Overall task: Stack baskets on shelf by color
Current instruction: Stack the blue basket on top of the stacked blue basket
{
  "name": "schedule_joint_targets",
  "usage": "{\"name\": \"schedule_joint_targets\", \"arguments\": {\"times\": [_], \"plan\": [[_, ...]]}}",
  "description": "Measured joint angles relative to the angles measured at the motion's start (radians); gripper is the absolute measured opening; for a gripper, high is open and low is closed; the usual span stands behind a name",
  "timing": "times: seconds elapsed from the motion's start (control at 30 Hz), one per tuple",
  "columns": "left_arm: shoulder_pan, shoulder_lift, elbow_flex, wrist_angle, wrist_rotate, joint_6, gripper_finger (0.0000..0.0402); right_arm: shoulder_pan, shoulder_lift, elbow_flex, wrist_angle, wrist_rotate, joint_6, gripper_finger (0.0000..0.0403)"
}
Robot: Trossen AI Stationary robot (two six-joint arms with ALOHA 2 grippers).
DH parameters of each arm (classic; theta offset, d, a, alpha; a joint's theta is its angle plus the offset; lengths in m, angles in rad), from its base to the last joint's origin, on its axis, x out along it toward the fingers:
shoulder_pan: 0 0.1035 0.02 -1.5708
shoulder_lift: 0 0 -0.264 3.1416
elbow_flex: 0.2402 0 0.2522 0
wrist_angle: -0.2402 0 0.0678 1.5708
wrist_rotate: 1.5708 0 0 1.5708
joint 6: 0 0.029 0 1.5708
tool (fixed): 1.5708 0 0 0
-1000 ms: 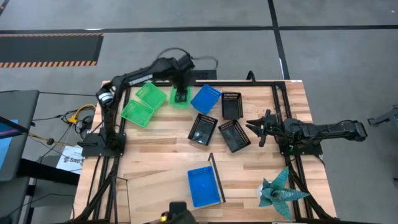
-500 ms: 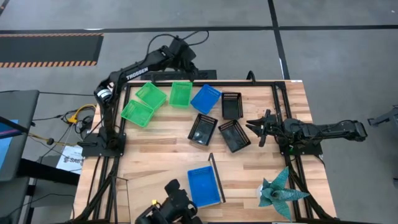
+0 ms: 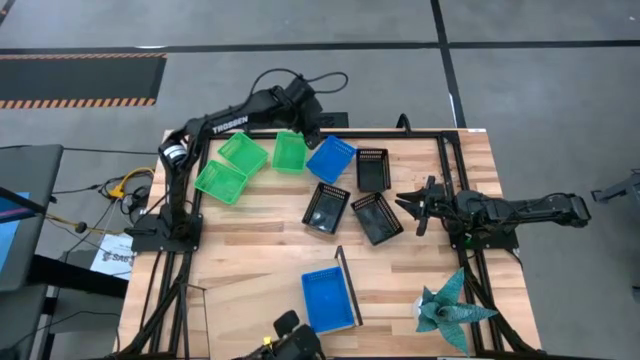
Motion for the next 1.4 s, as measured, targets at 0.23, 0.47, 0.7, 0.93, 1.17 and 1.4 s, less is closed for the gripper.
{"name": "schedule_joint_targets", "arguments": {"times": [0.23,0.47,0.7,0.93,1.17,1.4], "plan": [[-0.04,-0.07,0.0,-0.128,0.041,-0.015,0.016,-0.03,0.026,0.065,0.025,0.121,-0.025,0.0118],[-0.057,-0.156,0.002,-0.151,-0.051,-0.05,0.0158,-0.138,0.19,0.205,0.02,0.242,-0.033,0.0118],[-0.065,-0.152,0.001,-0.223,-0.101,-0.009,0.0158,-0.261,0.425,0.319,0.015,0.239,0.007,0.0118],[-0.077,-0.15,0.0,-0.241,-0.041,0.039,0.0158,-0.331,0.67,0.48,-0.148,0.217,0.02,0.0118],[-0.086,-0.069,0.001,-0.158,-0.042,0.019,0.0158,-0.324,0.765,0.528,-0.319,0.122,0.089,0.0118],[-0.103,0.015,-0.035,-0.286,0.049,0.206,0.0158,-0.276,0.785,0.528,-0.431,0.118,0.138,0.0118]]}}
